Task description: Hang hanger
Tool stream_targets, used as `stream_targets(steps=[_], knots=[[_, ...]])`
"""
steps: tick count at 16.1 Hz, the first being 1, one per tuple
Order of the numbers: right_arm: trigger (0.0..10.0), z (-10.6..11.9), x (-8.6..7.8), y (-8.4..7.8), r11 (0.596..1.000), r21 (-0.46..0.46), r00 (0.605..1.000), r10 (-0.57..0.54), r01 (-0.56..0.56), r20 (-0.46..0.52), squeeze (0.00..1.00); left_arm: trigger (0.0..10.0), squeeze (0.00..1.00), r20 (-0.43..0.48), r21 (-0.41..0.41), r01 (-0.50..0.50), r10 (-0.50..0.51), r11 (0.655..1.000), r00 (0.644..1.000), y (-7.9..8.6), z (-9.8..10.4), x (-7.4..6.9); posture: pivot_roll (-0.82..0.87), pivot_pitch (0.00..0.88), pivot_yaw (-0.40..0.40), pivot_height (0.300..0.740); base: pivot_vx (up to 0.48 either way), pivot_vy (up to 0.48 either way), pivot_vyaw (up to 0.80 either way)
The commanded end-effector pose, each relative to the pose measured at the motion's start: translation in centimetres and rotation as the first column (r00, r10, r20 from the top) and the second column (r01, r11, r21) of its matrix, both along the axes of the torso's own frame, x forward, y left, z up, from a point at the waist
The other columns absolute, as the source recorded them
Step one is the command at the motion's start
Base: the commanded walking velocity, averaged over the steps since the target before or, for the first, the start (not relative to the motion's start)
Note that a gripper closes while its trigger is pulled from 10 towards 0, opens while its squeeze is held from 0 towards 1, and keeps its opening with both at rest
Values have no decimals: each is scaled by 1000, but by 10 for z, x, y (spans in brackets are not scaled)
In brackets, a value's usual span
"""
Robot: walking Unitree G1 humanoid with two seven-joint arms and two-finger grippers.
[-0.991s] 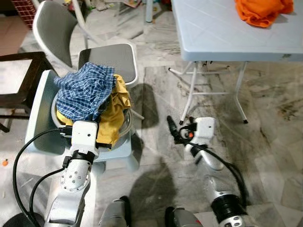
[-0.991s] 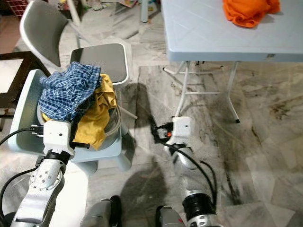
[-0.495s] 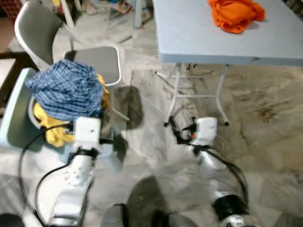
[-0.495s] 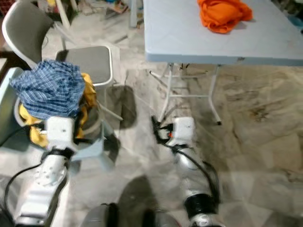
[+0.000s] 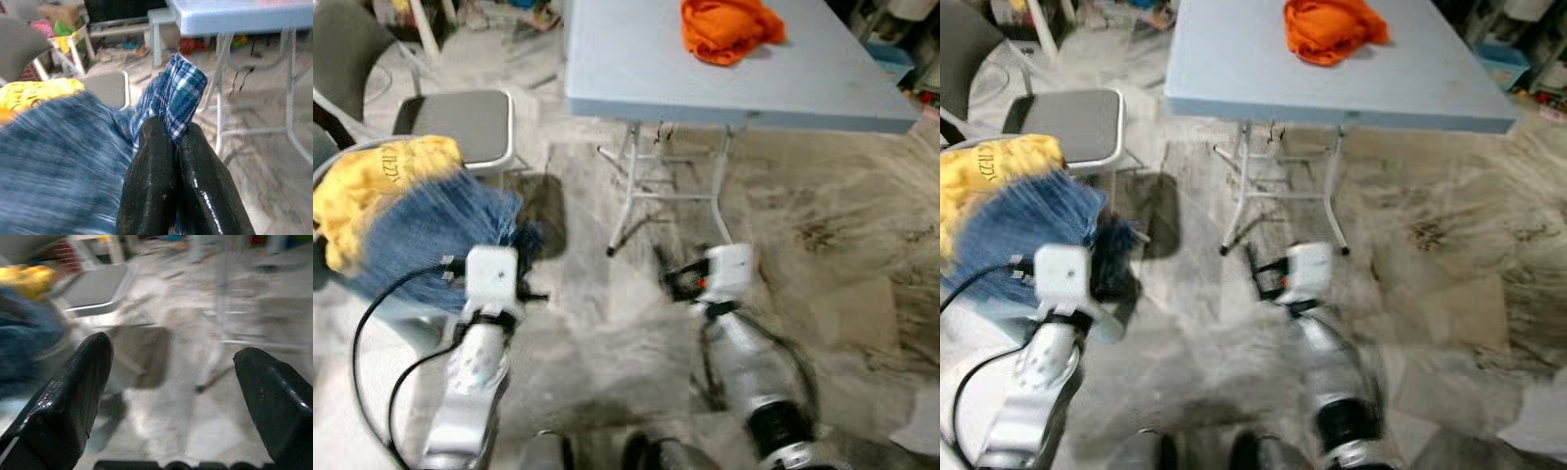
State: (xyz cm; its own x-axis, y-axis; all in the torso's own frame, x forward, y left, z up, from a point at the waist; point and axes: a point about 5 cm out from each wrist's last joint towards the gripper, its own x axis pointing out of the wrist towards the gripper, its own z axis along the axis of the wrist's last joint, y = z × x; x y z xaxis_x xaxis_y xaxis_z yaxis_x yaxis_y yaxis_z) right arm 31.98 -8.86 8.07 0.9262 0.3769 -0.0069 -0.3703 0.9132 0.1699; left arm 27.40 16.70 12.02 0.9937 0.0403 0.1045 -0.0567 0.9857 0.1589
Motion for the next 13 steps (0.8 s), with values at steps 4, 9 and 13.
stream_targets(steps=[4, 9, 13], knots=[[10000, -6, -6, -7, 1000, -14, 1000, -13, 13, -6, 0, 10000, 0, 7, 6, 11, -11, 1000, 1000, -3, 5, 3, 60, 242, -24, 740, 0, -478, 0], [10000, 1, 5, -13, 999, -12, 999, -46, 46, -2, 0, 10000, 0, 16, -8, -7, 8, 1000, 1000, 2, 7, -1, 87, 247, -22, 740, 0, -253, 0], [10000, -3, 4, -10, 1000, -12, 1000, -26, 26, -16, 0, 10000, 0, 9, -69, 1, 0, 998, 1000, 3, 8, -4, 116, 254, -30, 740, 0, 0, -102]])
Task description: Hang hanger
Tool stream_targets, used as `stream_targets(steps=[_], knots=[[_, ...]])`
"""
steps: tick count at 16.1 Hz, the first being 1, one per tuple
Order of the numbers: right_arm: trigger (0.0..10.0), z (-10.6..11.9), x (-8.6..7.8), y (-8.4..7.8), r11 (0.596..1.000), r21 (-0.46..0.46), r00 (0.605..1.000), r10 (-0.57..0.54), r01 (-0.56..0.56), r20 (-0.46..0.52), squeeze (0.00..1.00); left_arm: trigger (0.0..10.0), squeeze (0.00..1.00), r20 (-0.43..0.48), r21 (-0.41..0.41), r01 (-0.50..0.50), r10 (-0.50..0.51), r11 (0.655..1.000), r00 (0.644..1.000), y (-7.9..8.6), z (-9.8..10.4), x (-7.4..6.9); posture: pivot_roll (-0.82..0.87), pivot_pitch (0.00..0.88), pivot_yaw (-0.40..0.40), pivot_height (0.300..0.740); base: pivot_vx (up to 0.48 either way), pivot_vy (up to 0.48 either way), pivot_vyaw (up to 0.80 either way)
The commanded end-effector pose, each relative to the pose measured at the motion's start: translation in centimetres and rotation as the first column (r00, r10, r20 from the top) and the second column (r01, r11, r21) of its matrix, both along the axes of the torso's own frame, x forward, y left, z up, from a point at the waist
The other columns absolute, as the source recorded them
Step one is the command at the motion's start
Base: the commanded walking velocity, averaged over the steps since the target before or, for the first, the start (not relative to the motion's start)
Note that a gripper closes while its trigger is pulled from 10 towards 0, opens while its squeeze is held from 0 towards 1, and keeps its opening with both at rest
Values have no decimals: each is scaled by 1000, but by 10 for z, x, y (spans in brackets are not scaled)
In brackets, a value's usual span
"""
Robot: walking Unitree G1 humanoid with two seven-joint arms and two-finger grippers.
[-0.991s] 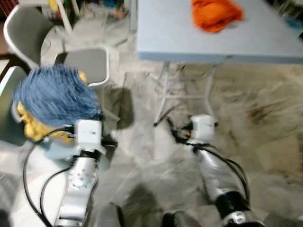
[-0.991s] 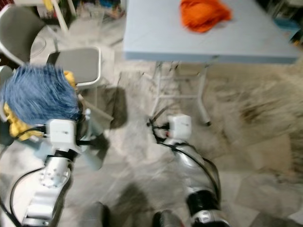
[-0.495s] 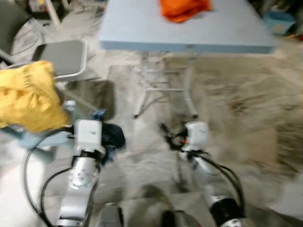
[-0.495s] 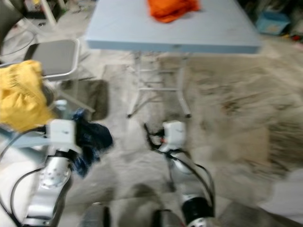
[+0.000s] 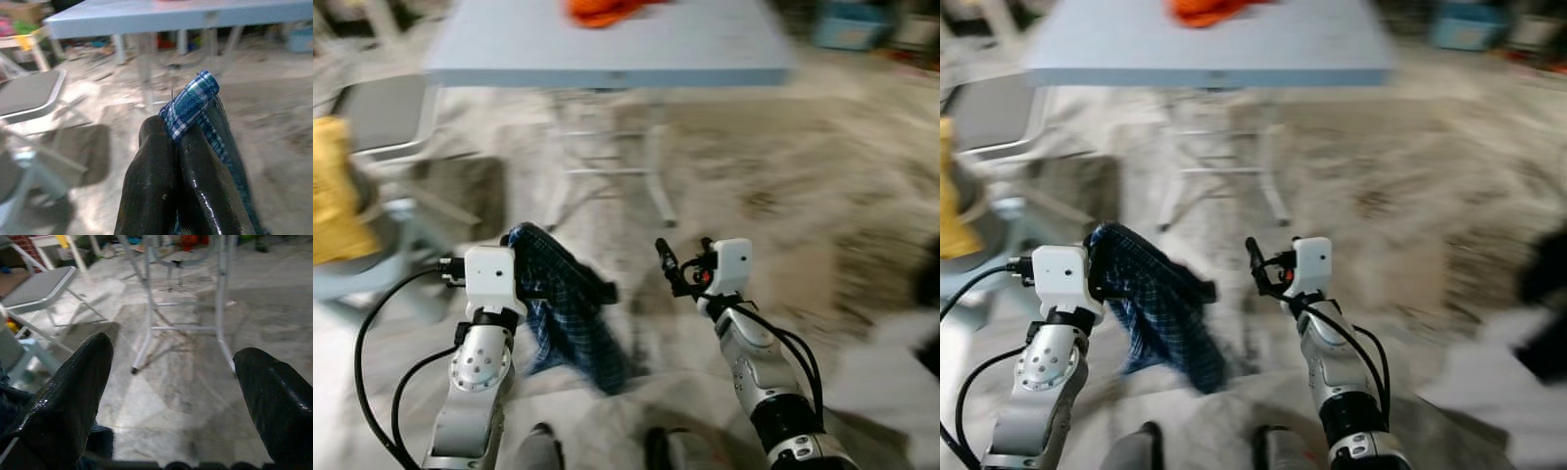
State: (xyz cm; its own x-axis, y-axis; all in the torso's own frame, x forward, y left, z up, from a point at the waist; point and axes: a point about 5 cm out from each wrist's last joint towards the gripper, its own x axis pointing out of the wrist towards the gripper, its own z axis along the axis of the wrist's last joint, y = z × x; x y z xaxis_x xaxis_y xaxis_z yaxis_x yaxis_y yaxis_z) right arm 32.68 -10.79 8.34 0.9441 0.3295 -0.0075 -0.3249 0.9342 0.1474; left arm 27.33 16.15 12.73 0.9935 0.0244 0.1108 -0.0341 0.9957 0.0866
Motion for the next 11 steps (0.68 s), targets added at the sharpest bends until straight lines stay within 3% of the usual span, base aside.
stream_targets(steps=[1, 4, 11], knots=[[10000, -6, -3, 10, 1000, 11, 999, 25, -25, -24, 0, 10000, 0, -2, -4, -19, 19, 1000, 1000, 8, 1, -4, 119, 257, -31, 740, 0, 0, -406], [10000, -4, -1, 12, 999, 11, 999, 32, -31, -25, 0, 10000, 0, -9, -17, -17, 16, 1000, 1000, 9, -1, -10, 121, 264, -36, 740, 0, 0, -435], [10000, -6, -1, 7, 1000, -2, 999, 26, -26, -21, 0, 10000, 0, -23, -33, -9, 8, 999, 1000, 11, -1, -8, 108, 271, -30, 740, 282, 0, -598]])
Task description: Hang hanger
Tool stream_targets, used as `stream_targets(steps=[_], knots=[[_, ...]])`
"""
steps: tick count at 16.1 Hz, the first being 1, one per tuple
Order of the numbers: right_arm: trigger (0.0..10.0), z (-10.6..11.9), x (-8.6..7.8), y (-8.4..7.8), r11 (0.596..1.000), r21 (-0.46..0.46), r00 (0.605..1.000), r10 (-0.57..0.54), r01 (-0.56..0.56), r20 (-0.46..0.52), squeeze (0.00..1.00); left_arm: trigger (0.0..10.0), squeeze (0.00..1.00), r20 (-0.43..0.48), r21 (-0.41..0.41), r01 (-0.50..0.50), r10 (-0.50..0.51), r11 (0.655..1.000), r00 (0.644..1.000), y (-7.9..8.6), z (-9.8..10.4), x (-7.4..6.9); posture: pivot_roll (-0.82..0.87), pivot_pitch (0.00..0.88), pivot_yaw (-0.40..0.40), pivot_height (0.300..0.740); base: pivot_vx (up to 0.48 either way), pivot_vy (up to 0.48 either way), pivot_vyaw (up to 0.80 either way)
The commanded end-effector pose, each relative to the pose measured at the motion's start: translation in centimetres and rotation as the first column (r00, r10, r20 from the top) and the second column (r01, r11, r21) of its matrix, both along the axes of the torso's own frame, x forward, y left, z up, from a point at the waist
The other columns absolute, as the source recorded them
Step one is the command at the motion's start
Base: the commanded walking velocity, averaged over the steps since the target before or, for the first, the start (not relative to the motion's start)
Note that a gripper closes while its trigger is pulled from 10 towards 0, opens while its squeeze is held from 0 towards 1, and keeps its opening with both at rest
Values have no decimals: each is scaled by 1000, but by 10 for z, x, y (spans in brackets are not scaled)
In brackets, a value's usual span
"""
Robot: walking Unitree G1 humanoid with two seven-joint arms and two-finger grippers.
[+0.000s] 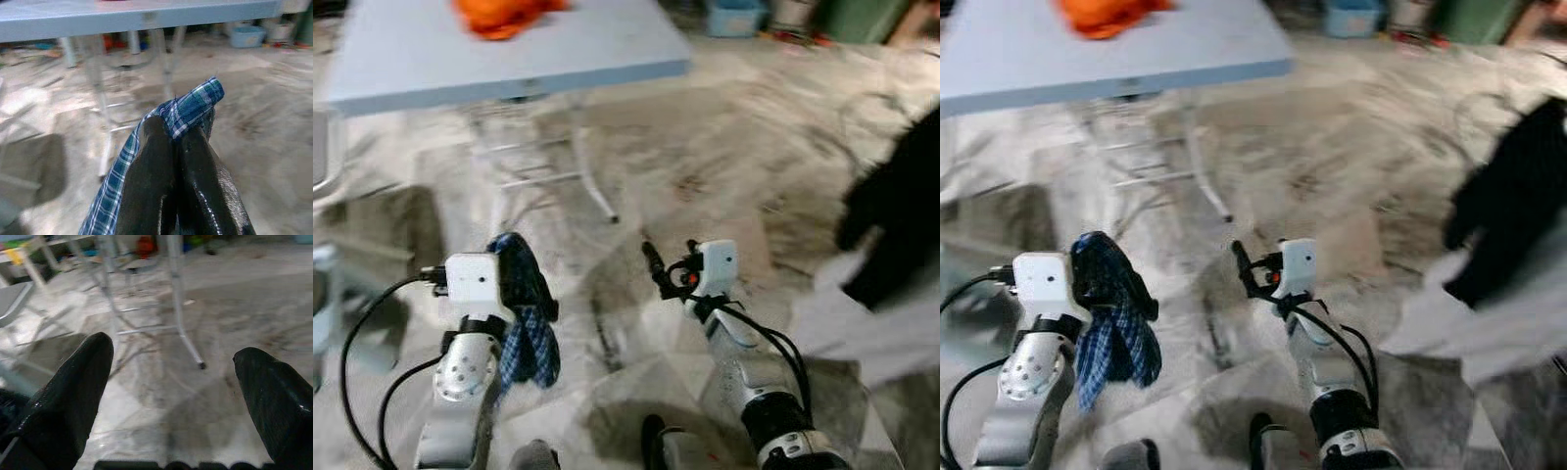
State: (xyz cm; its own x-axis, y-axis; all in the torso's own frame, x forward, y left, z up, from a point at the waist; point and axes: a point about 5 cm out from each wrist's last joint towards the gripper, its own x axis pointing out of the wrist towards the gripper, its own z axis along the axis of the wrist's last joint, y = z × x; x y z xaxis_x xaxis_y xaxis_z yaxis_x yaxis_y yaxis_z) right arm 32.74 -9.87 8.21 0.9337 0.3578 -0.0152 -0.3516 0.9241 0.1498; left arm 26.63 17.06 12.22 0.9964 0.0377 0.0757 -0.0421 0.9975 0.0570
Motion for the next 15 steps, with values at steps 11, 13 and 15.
stream_targets(steps=[11, 13, 15], knots=[[10000, -8, -4, 1, 1000, 7, 1000, -5, 5, -21, 0, 10000, 0, -81, -31, 14, -17, 999, 997, 2, -22, -5, 92, 206, -27, 740, 367, 0, -610], [10000, -3, 0, -4, 1000, 7, 1000, -27, 27, -2, 0, 10000, 0, -105, -34, 38, -41, 999, 994, 0, -26, 1, 66, 174, -9, 740, 360, 0, -528], [10000, -4, 1, -14, 998, 3, 998, -65, 65, -1, 0, 10000, 0, -123, -39, 56, -61, 998, 991, -5, -29, 7, 45, 159, 6, 740, 0, 0, 0]])
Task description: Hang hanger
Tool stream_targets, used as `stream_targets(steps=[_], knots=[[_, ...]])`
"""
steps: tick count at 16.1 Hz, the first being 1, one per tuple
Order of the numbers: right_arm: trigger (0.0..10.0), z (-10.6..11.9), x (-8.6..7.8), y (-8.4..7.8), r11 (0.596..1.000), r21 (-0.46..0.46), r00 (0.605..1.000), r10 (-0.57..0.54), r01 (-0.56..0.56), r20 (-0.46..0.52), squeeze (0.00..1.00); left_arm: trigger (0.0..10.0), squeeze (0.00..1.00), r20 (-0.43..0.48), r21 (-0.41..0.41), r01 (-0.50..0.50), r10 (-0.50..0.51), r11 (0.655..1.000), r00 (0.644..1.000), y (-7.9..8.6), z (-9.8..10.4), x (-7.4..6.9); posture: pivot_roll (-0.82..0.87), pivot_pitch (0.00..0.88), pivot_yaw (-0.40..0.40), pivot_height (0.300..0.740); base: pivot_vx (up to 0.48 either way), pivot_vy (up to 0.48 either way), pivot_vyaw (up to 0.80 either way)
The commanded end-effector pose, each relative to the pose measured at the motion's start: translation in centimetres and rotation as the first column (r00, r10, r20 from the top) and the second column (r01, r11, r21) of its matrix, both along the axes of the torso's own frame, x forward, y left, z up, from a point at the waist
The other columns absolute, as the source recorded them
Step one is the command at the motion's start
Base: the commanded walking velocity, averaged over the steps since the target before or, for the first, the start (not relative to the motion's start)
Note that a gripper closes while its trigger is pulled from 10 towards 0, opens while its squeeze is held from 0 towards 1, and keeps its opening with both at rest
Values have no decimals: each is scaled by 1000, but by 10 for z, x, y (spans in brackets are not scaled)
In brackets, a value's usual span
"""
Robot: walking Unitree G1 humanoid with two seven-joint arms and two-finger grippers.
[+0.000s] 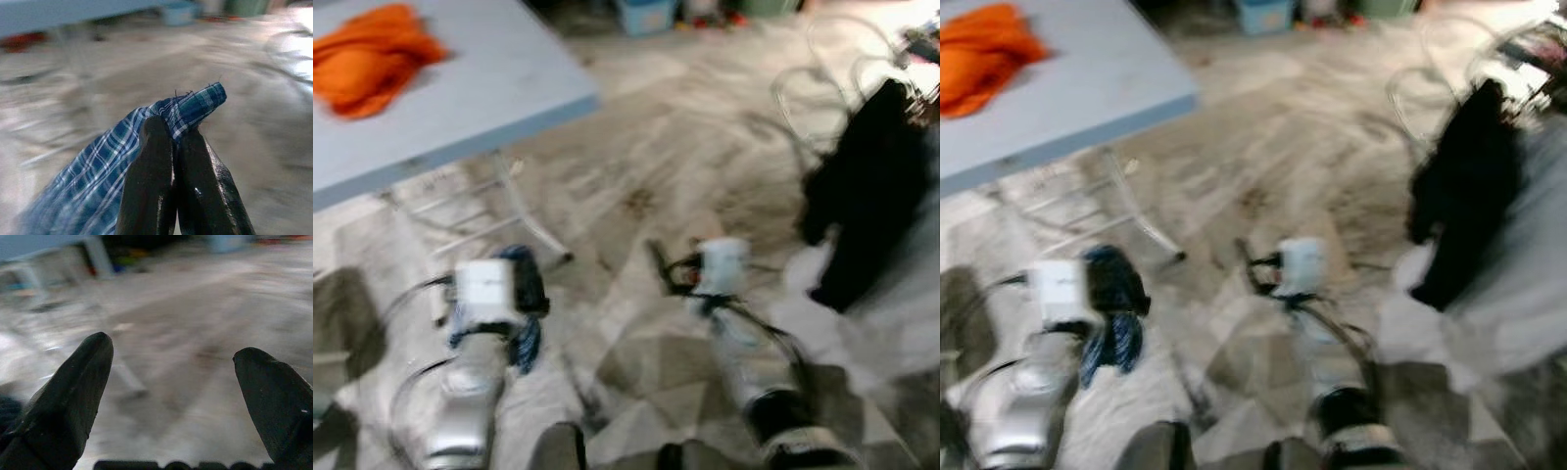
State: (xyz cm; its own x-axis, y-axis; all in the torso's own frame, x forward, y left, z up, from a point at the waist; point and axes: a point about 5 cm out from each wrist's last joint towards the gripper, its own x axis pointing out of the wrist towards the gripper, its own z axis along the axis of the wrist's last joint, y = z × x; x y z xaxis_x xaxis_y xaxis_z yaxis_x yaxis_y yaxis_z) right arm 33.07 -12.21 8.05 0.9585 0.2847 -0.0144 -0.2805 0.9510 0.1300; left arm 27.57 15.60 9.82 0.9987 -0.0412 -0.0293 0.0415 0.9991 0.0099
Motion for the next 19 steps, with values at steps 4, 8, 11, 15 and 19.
stream_targets(steps=[4, 8, 11, 15, 19], knots=[[10000, -9, -7, -8, 998, 15, 998, -62, 62, -14, 0, 10000, 0, -41, 2, -40, 40, 999, 998, 2, -10, 7, -23, 145, 33, 740, 0, 0, 0], [10000, -11, -18, -31, 980, 23, 980, -197, 197, -2, 0, 10000, 0, -101, -48, 82, -87, 995, 991, -17, -18, 17, -150, 170, 82, 740, 0, 80, -159], [10000, -14, -33, -47, 956, 12, 956, -292, 292, 5, 0, 10000, 0, -131, -43, 161, -165, 986, 978, -23, -20, 25, -242, 218, 115, 740, 0, 347, -654], [10000, -15, -44, -49, 944, 11, 944, -330, 330, 3, 0, 10000, 0, -123, -12, 236, -236, 972, 964, -23, -16, 42, -282, 182, 121, 740, 0, 386, -702], [10000, -13, -39, -41, 958, -9, 958, -287, 287, -6, 0, 10000, 0, -97, -32, 227, -229, 973, 968, -28, -11, 50, -271, 177, 123, 740, 0, 335, -655]])
